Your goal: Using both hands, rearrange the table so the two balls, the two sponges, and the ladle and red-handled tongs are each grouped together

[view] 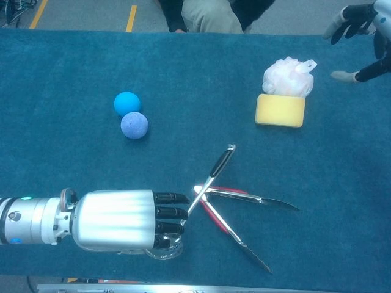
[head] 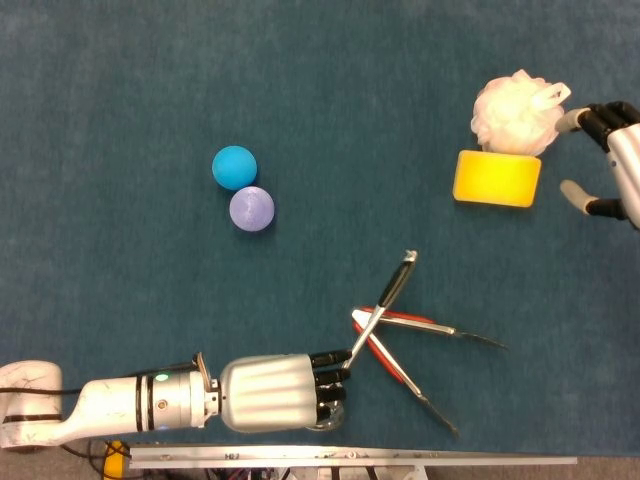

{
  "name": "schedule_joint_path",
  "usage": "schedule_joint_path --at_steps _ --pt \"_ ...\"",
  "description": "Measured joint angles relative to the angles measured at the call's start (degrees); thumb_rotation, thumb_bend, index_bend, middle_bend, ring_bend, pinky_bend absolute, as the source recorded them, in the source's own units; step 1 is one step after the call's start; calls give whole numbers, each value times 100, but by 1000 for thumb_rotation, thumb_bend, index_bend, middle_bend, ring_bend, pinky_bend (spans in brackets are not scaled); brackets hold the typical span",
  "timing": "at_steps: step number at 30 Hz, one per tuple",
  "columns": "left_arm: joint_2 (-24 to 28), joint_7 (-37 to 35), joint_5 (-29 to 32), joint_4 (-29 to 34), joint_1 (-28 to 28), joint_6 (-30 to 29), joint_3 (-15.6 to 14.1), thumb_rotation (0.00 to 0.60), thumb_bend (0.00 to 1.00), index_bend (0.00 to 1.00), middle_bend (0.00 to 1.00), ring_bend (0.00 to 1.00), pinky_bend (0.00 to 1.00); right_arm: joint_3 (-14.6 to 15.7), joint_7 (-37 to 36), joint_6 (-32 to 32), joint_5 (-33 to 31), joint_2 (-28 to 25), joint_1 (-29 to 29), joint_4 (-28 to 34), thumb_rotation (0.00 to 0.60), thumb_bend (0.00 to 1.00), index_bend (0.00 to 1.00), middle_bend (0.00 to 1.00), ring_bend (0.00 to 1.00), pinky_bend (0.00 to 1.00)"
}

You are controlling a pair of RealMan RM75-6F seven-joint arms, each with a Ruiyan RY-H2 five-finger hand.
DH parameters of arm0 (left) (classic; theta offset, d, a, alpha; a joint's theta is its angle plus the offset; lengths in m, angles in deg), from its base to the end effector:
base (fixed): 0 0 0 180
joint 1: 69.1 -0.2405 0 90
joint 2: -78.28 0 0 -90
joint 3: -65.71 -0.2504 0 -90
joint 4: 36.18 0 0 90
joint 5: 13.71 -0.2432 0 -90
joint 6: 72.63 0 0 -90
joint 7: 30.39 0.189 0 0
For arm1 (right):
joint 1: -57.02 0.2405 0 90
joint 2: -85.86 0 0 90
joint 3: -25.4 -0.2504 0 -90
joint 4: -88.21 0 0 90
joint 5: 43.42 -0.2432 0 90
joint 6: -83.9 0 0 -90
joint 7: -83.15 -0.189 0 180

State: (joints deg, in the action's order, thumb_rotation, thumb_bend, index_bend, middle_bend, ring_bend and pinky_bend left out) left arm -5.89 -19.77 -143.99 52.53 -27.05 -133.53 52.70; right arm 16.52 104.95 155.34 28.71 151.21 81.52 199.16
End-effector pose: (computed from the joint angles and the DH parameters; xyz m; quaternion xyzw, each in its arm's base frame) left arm -0.1073 0.1598 -0.0994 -0.9190 0.0066 -0.3919 0.0426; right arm -0.1742 -0.3159 0.0730 0.6711 -0.3655 0.4001 0.5059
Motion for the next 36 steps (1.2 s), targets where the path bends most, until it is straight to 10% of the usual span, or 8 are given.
schedule_joint_path --at_steps 36 --pt "330 871 1091 396 -77 137 57 600 358 233 200 150 166 -5 -294 50 -5 -94 -95 -148 600 164 372 423 339 641"
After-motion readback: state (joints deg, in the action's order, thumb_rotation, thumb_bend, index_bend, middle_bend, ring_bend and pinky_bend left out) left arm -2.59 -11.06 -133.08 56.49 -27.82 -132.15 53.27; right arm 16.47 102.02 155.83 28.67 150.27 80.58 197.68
